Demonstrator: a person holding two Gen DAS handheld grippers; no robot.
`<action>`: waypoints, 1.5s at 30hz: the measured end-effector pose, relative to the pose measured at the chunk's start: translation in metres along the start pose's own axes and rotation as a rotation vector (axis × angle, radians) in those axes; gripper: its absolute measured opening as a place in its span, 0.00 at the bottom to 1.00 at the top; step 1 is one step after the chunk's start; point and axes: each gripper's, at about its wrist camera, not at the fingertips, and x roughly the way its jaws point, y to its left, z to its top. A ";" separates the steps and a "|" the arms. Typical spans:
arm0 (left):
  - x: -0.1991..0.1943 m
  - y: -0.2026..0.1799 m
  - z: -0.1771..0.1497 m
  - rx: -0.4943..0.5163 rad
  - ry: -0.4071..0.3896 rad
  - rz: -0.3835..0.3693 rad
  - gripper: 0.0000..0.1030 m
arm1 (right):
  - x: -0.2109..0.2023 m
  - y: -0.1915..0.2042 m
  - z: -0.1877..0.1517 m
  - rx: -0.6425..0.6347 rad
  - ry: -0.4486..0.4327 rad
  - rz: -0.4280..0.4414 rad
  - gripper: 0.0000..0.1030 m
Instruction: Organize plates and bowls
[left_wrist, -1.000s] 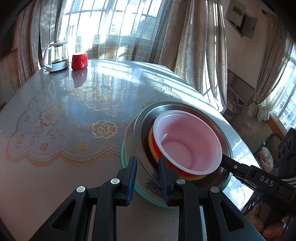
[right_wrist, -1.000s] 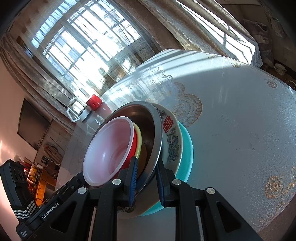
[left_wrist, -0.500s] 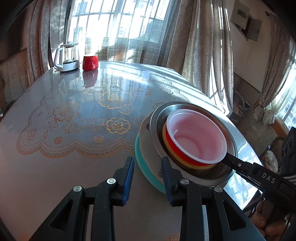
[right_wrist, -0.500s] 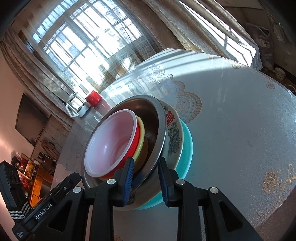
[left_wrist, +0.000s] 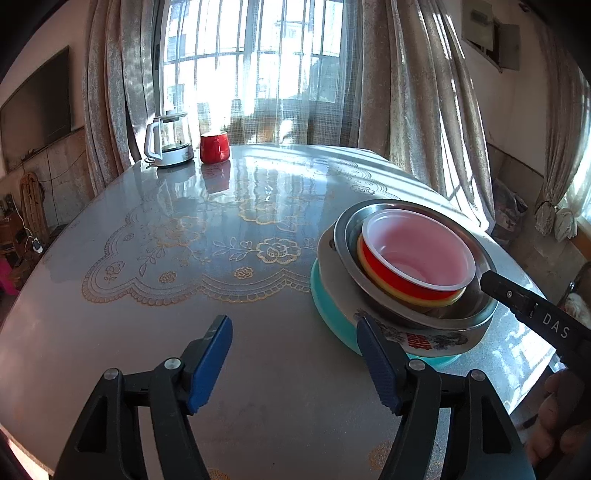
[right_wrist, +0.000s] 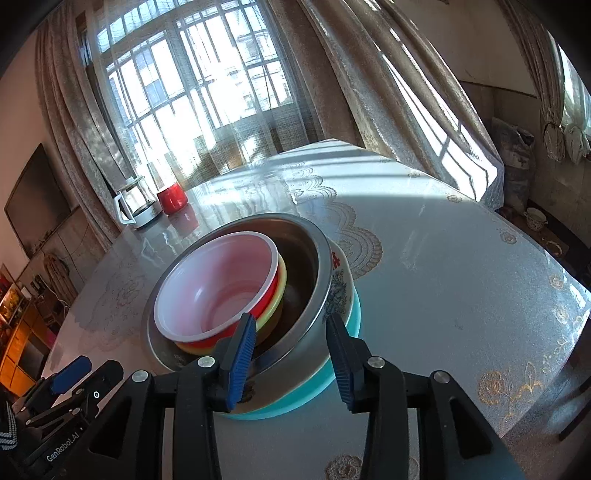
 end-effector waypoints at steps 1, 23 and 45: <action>-0.001 0.000 -0.001 -0.001 -0.007 0.010 0.76 | -0.003 0.001 0.000 -0.010 -0.018 -0.014 0.40; -0.024 0.000 -0.016 -0.024 -0.096 0.007 1.00 | -0.018 0.020 -0.002 -0.093 -0.135 -0.099 0.60; -0.023 0.008 -0.017 -0.042 -0.119 0.104 1.00 | -0.021 0.027 -0.004 -0.114 -0.140 -0.090 0.67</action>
